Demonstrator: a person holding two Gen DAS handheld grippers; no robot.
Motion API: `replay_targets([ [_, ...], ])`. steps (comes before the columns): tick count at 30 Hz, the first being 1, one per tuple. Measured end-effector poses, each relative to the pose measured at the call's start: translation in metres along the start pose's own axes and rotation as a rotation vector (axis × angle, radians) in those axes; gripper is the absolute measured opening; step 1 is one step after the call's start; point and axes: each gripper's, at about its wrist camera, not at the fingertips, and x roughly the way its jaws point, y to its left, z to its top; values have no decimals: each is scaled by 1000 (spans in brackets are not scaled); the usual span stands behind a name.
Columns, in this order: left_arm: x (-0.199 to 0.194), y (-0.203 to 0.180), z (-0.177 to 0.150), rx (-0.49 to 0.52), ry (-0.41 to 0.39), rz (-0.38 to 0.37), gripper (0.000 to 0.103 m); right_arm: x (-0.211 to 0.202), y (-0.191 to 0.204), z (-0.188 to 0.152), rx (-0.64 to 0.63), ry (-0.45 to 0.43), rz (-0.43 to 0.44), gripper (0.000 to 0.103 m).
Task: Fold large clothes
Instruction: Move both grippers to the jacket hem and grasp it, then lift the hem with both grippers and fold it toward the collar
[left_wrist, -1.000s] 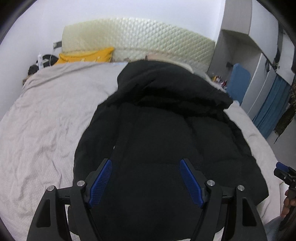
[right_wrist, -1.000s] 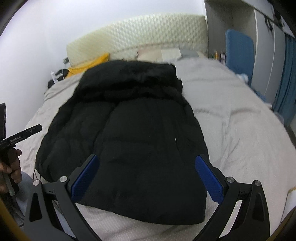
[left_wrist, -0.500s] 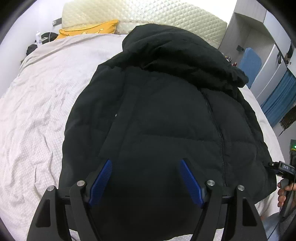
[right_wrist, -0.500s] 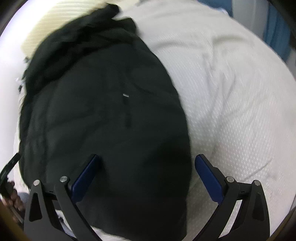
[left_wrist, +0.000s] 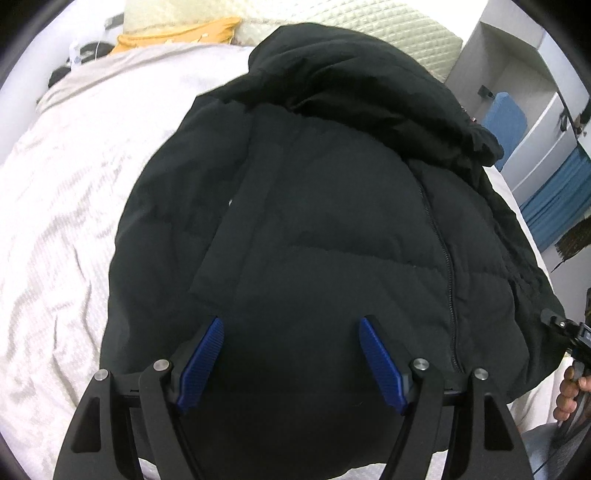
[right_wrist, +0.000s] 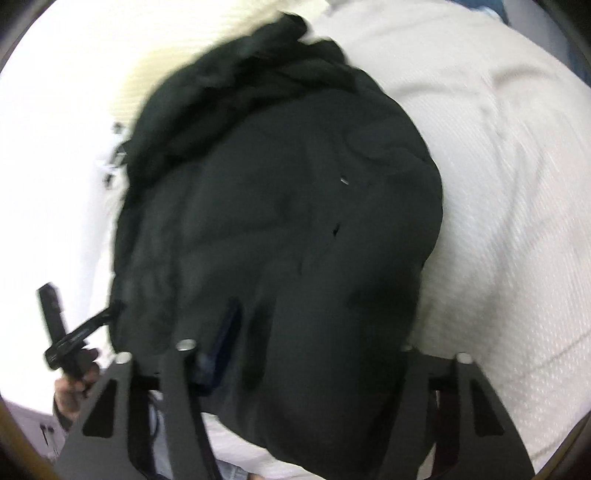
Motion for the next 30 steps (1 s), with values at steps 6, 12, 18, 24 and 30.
replay_targets([
  [6, 3, 17, 1, -79, 19, -60, 75, 8, 9, 2, -15, 2, -1, 67],
  [12, -1, 36, 5, -151, 24, -81, 75, 23, -2, 5, 4, 44, -86, 83],
  [18, -15, 70, 8, -286, -32, -21, 75, 28, -24, 1, 132, 62, -140, 60],
  [24, -15, 97, 8, -367, -17, 36, 75, 15, -16, 1, 96, 23, -104, 22],
  [30, -14, 121, 6, -454, 7, 100, 80, -16, 2, 6, 26, -86, -41, 12],
])
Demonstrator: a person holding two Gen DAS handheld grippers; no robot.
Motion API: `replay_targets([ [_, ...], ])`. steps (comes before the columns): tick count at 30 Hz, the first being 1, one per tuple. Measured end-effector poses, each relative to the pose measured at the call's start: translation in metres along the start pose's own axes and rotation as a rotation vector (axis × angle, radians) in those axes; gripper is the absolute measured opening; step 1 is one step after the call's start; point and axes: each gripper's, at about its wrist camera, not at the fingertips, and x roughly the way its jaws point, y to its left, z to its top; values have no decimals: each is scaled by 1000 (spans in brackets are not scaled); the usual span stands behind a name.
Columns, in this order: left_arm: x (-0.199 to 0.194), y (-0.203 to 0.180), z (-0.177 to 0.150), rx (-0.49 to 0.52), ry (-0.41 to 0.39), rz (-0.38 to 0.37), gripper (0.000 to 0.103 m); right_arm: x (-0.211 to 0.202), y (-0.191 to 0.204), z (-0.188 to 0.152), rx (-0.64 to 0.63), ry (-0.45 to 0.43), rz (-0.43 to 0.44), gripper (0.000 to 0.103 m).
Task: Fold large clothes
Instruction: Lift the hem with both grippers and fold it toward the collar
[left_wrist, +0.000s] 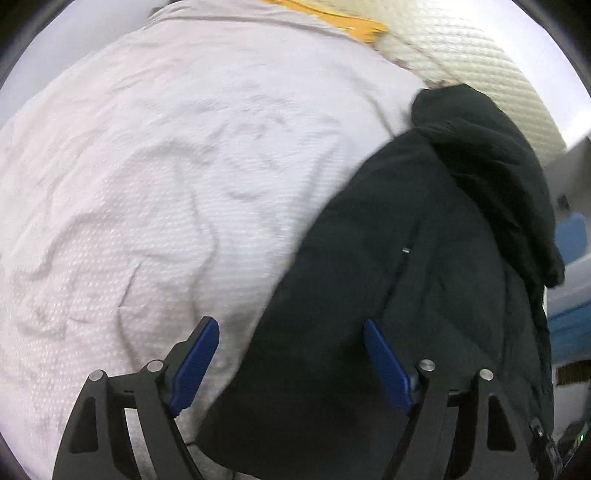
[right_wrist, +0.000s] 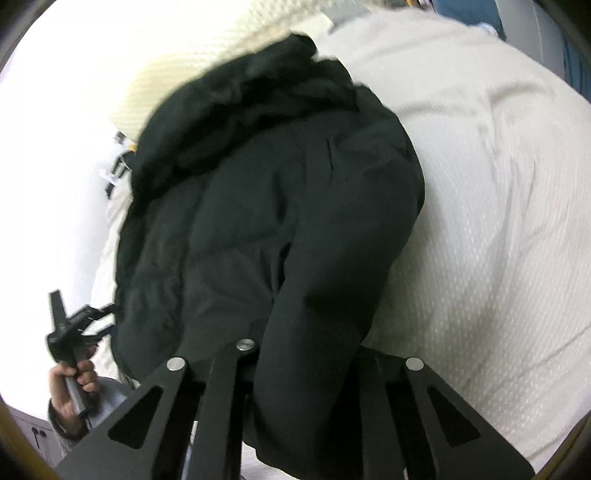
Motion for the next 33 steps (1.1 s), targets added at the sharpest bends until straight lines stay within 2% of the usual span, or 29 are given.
replay_targets([
  [3, 8, 1, 0, 0, 31, 2, 80, -6, -5, 1, 31, -27, 23, 12],
  [6, 22, -1, 1, -11, 78, 19, 80, -1, -11, -1, 56, -4, 10, 12],
  [10, 32, 1, 2, -61, 129, -25, 81, 9, -15, -3, 64, 38, -32, 12],
  [14, 36, -2, 1, -52, 153, -65, 81, 16, -20, -5, 89, 63, -50, 15],
  [15, 37, -5, 1, -48, 158, -85, 80, 17, -21, -7, 97, 65, -52, 16],
  [19, 34, -21, -3, -10, 179, -247, 80, 22, -29, -11, 134, 76, -60, 20],
  [20, 31, -28, -4, 13, 178, -309, 80, 21, -31, -11, 151, 69, -51, 20],
  [22, 30, -39, -3, 45, 179, -367, 78, 20, -31, -10, 162, 48, -42, 20],
  [27, 33, -49, -2, 60, 185, -421, 57, 18, -28, -10, 154, 28, -31, 23],
  [28, 30, -52, -2, 64, 184, -429, 50, 18, -29, -10, 159, 27, -25, 23],
  [29, 28, -53, -2, 70, 176, -433, 37, 17, -29, -11, 159, 22, -21, 23],
  [31, 24, -50, -5, 87, 154, -448, 23, 13, -24, -11, 132, 7, -21, 20],
  [33, 21, -47, -4, 108, 133, -448, 15, 8, -13, -12, 61, -21, -50, 16],
])
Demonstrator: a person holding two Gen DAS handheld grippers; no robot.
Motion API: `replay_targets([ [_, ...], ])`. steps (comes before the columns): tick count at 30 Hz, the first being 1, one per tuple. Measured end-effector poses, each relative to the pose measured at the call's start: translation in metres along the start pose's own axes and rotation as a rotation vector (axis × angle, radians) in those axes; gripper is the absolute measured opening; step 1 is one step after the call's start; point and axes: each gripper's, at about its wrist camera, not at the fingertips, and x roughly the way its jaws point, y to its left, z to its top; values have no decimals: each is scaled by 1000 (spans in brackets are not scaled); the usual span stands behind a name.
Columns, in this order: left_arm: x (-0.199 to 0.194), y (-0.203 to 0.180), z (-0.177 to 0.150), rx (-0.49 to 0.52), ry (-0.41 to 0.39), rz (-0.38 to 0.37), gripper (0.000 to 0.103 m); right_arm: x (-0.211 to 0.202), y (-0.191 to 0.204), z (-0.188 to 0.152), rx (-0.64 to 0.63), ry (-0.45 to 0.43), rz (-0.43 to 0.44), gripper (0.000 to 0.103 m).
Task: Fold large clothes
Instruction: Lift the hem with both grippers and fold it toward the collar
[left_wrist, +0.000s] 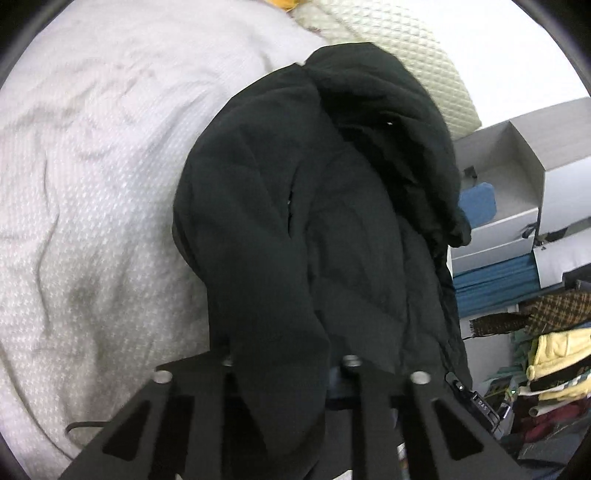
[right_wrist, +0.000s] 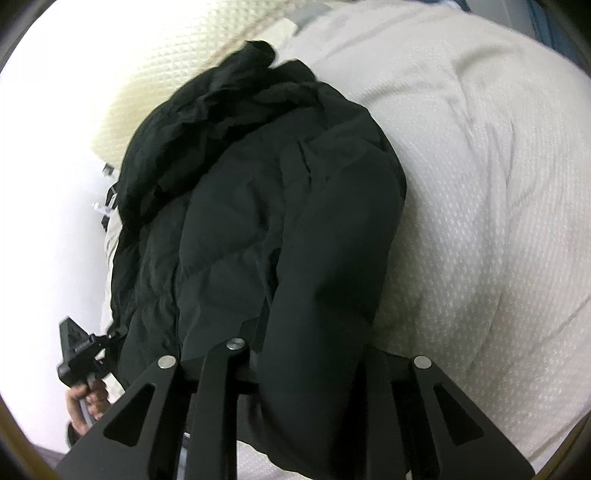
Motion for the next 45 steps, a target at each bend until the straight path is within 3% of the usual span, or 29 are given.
replay_targets([
  [3, -14, -12, -2, 42, -36, -17, 11, -10, 21, -3, -118, -48, -45, 13],
  [11, -73, -23, -3, 40, -110, -117, 7, -64, 44, 5, -188, -184, -58, 11],
  [15, -106, -32, 0, 60, -115, -168, 7, -97, 58, 6, -220, -224, -37, 10],
  [21, -168, -36, -6, 97, -127, -177, 4, -150, 64, 3, -208, -274, 46, 9],
  [32, -268, -40, -49, 194, -124, -229, 4, -237, 78, -25, -241, -302, 128, 7],
  [39, -305, -37, -81, 199, -66, -252, 4, -286, 71, -55, -193, -284, 176, 7],
  [45, -320, -40, -77, 172, -71, -261, 4, -311, 79, -61, -175, -294, 173, 7],
])
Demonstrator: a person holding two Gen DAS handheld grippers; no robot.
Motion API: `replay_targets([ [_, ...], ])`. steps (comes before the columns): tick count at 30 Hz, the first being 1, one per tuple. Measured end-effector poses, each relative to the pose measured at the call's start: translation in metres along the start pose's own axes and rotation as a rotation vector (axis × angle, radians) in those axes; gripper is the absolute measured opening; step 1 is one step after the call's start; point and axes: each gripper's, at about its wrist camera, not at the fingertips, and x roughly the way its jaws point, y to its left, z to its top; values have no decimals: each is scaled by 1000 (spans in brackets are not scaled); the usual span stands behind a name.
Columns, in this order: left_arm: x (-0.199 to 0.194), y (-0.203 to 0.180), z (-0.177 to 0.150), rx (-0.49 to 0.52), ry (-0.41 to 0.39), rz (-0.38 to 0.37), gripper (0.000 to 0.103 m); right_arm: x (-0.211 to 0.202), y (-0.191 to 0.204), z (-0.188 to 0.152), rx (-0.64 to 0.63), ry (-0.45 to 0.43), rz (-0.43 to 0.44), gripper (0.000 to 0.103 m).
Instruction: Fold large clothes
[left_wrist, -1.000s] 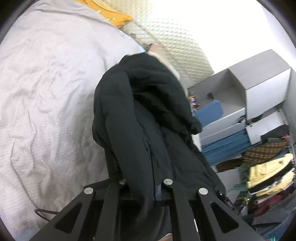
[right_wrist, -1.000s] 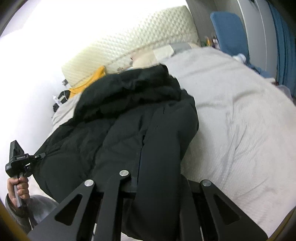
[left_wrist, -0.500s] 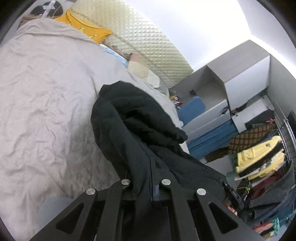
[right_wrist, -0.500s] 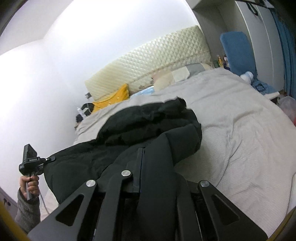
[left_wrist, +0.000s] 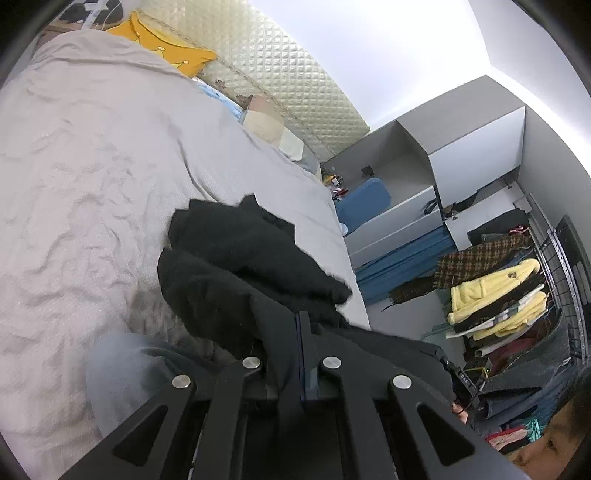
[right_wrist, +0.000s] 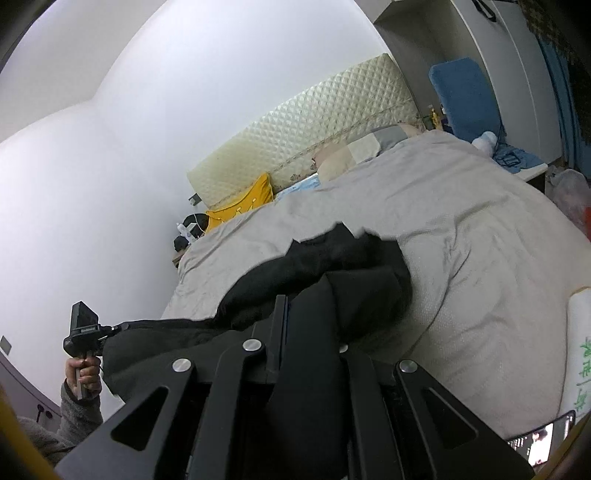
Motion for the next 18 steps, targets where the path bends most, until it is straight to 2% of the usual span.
replay_targets([
  [4, 10, -5, 20, 15, 10, 9, 4, 10, -3, 18, -4, 4, -1, 7],
  [6, 20, -13, 40, 70, 28, 22, 5, 21, -7, 33, 1, 1, -6, 7],
  [8, 28, -14, 56, 70, 32, 26, 5, 31, -15, 49, 26, 7, 2, 7],
  [13, 63, -13, 102, 68, 66, 98, 5, 78, -43, 87, 118, 31, -14, 7],
  [18, 100, -14, 141, 59, 62, 156, 5, 136, -76, 124, 184, 67, -39, 8],
])
